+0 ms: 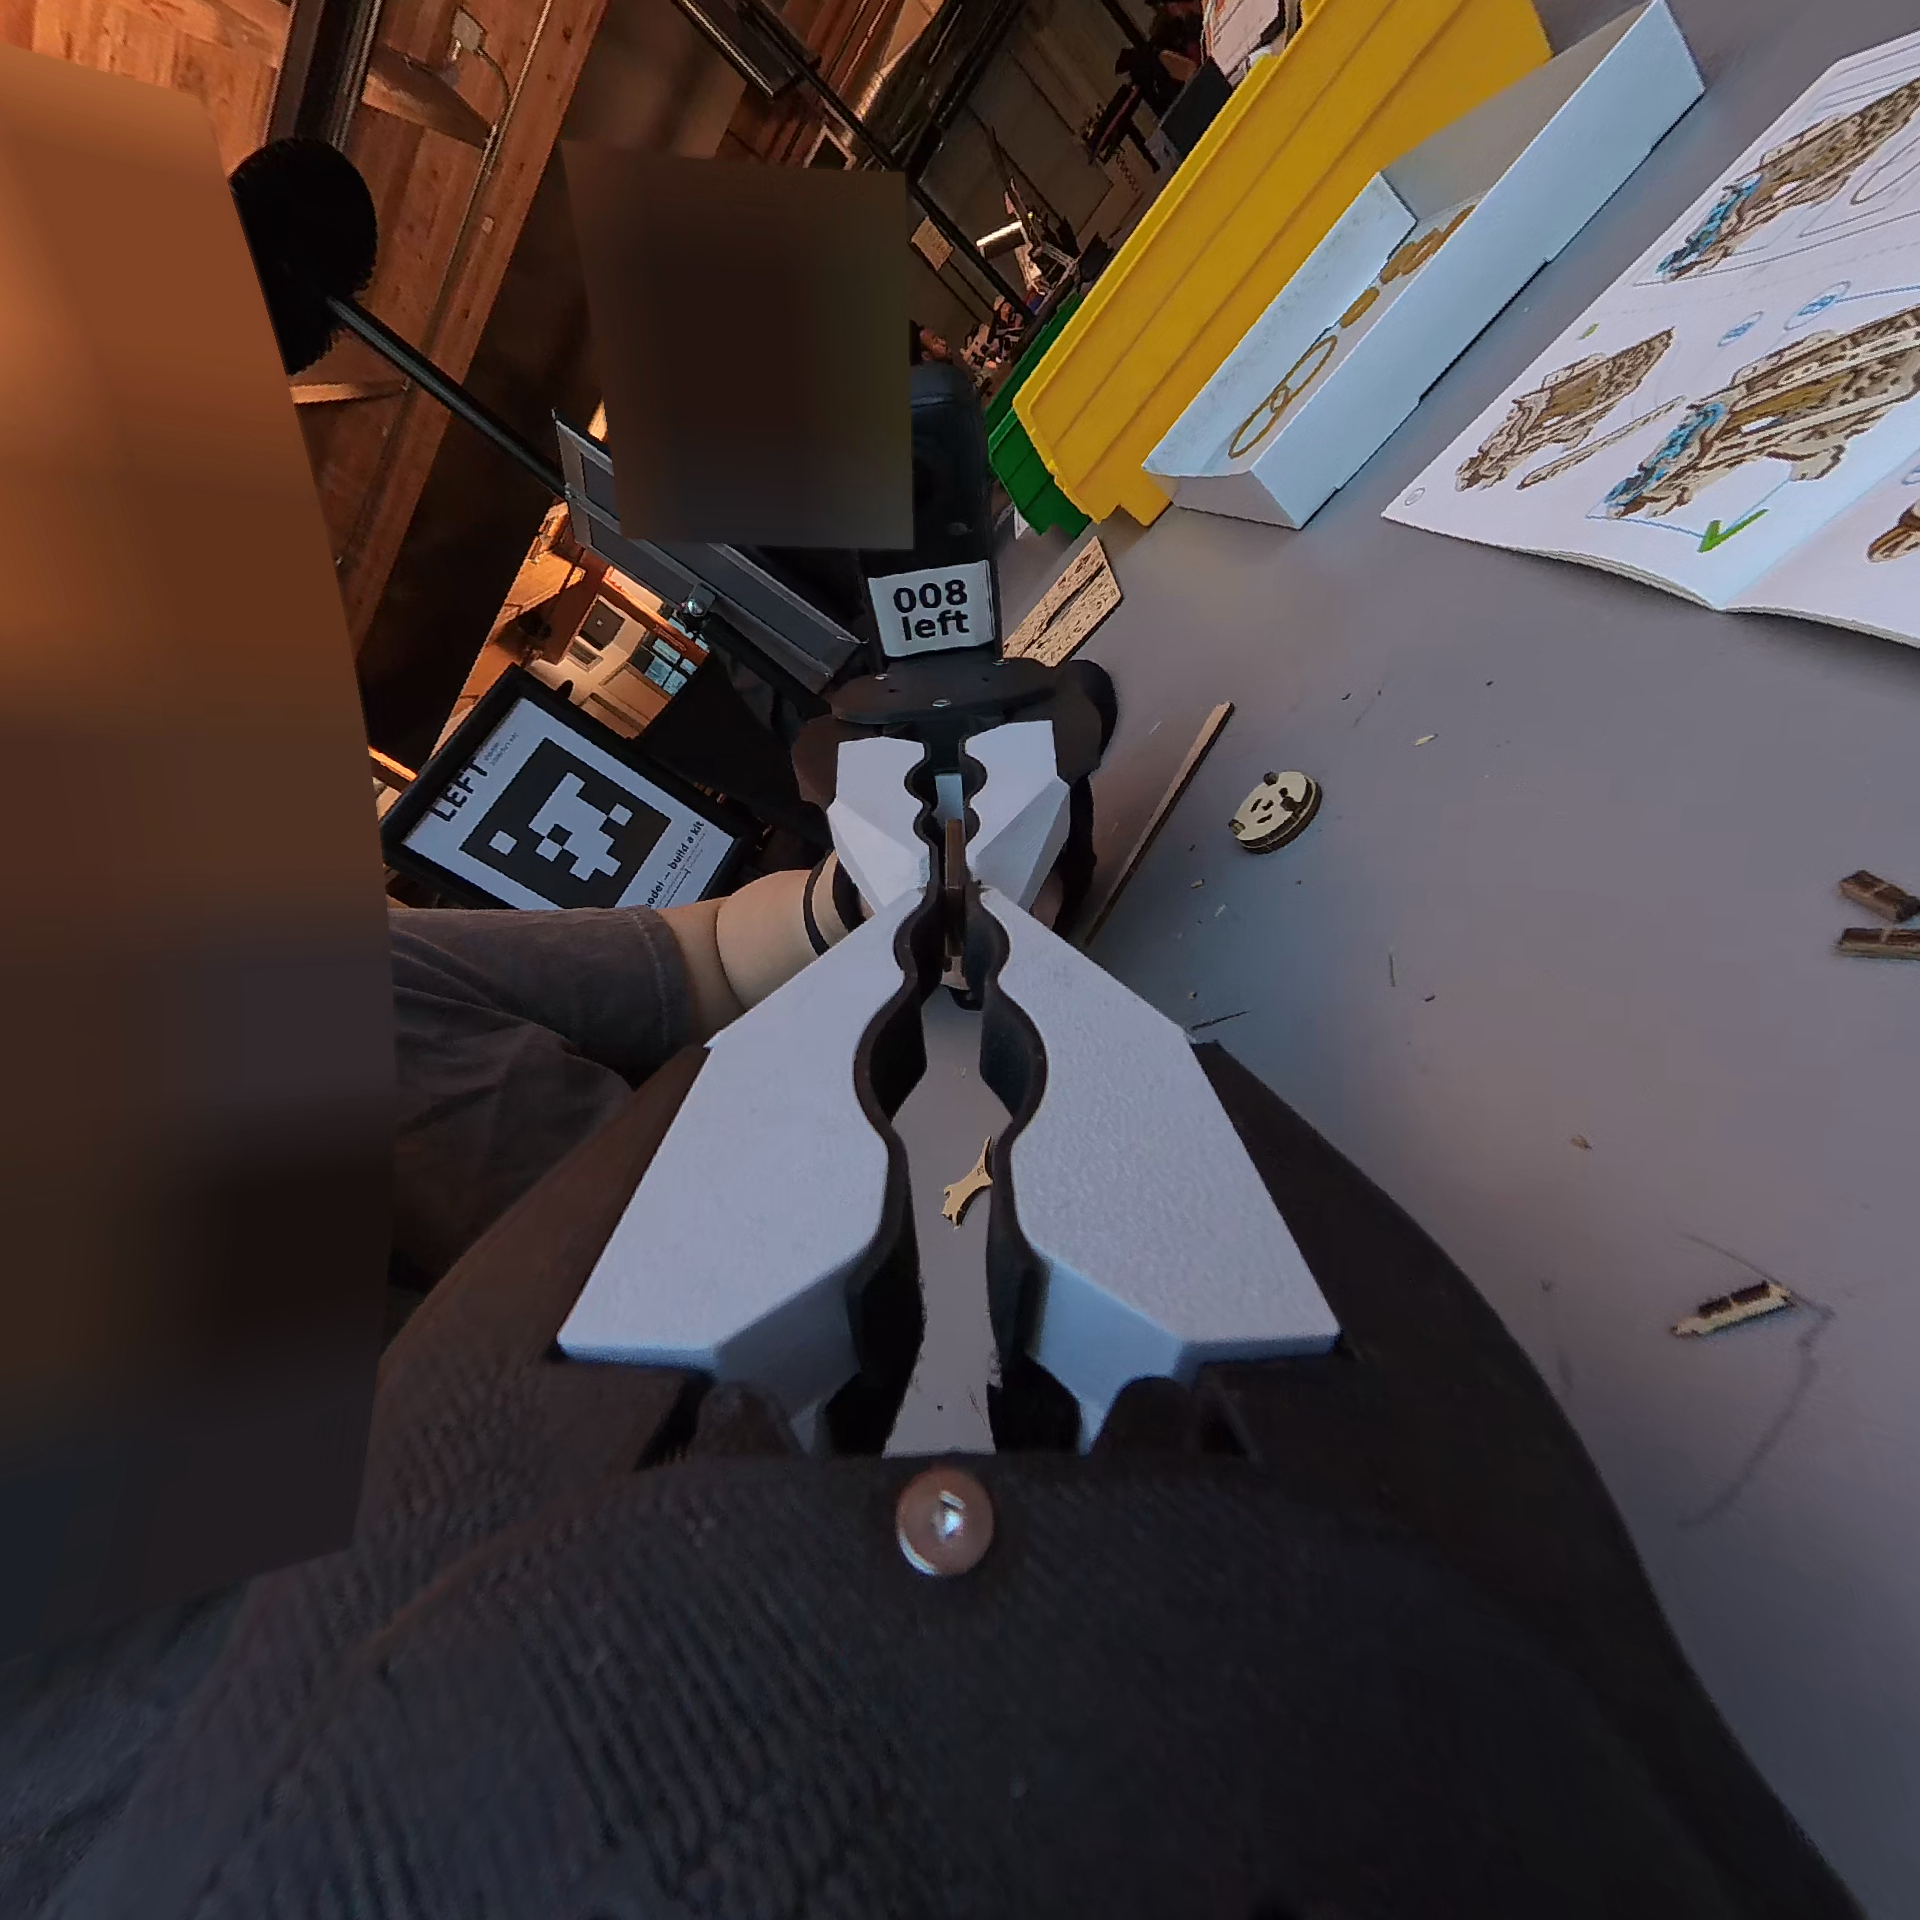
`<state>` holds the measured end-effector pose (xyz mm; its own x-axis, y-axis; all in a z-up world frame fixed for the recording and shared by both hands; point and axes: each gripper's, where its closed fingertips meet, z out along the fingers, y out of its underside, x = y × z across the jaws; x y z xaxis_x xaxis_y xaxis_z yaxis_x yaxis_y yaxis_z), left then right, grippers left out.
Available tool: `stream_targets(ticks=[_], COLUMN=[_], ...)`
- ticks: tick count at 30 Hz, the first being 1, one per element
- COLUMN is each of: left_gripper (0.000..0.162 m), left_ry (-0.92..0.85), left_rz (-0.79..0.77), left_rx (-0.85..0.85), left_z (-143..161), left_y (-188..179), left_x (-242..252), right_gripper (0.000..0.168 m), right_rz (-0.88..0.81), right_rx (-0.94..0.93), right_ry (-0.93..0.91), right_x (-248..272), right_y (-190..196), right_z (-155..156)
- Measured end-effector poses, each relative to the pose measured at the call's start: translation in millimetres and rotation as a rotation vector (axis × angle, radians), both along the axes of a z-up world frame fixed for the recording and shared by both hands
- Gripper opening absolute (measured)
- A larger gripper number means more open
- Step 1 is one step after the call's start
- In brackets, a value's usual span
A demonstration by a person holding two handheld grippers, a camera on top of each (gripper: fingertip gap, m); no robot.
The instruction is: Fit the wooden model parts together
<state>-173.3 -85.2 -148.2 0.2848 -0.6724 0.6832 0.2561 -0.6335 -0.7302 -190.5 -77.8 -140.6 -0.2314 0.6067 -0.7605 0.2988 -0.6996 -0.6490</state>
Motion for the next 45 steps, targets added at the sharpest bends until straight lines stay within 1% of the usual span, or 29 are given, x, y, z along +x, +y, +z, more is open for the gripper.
stream_targets(ticks=[6, 9, 10, 20, 23, 25, 27, 32, 40, 45], left_gripper=[0.0, 0.004, 0.0, 0.0, 0.0, 0.0, 0.0, 0.0, 0.0, 0.001], left_ry=[-0.006, -0.034, -0.032, -0.009, 0.047, 0.073, 0.078, 0.09, 0.116, 0.167], left_rz=[0.01, 0.014, 0.014, 0.002, -0.028, -0.048, -0.06, -0.091, -0.1, -0.123], left_rx=[0.028, 0.021, 0.015, 0.029, -0.004, -0.019, -0.031, -0.063, -0.092, -0.111], left_z=[3.6, 5.5, 4.0, 4.4, -4.5, -9.2, -11.1, -15.6, -22.0, -30.1], left_y=[0.4, 0.9, 0.9, -1.2, -4.2, -6.7, -7.8, -11.1, -11.8, -16.0], left_x=[-0.4, 0.1, 0.9, 2.0, 5.4, 8.5, 9.0, 9.7, 10.3, 13.6], right_gripper=[0.001, 0.001, 0.001, 0.001, 0.013, 0.009, 0.006, 0.001, 0.001, 0.001], right_rz=[-0.011, -0.007, -0.007, 0.009, 0.027, 0.056, 0.067, 0.097, 0.114, 0.15], right_rx=[-0.008, 0.006, 0.006, 0.004, 0.047, 0.082, 0.095, 0.054, 0.084, 0.204], right_ry=[0.023, 0.012, 0.014, 0.027, 0.013, -0.034, -0.041, -0.076, -0.122, -0.166], right_x=[-0.4, -1.8, -1.7, -0.7, -1.7, -2.8, -2.1, 0.7, 2.0, 5.8], right_y=[-0.1, -2.5, -2.7, -3.7, -8.1, -13.6, -14.8, -14.2, -15.0, -19.9], right_z=[3.9, 2.0, 2.5, 4.1, 1.9, -6.3, -7.4, -12.9, -20.1, -28.3])
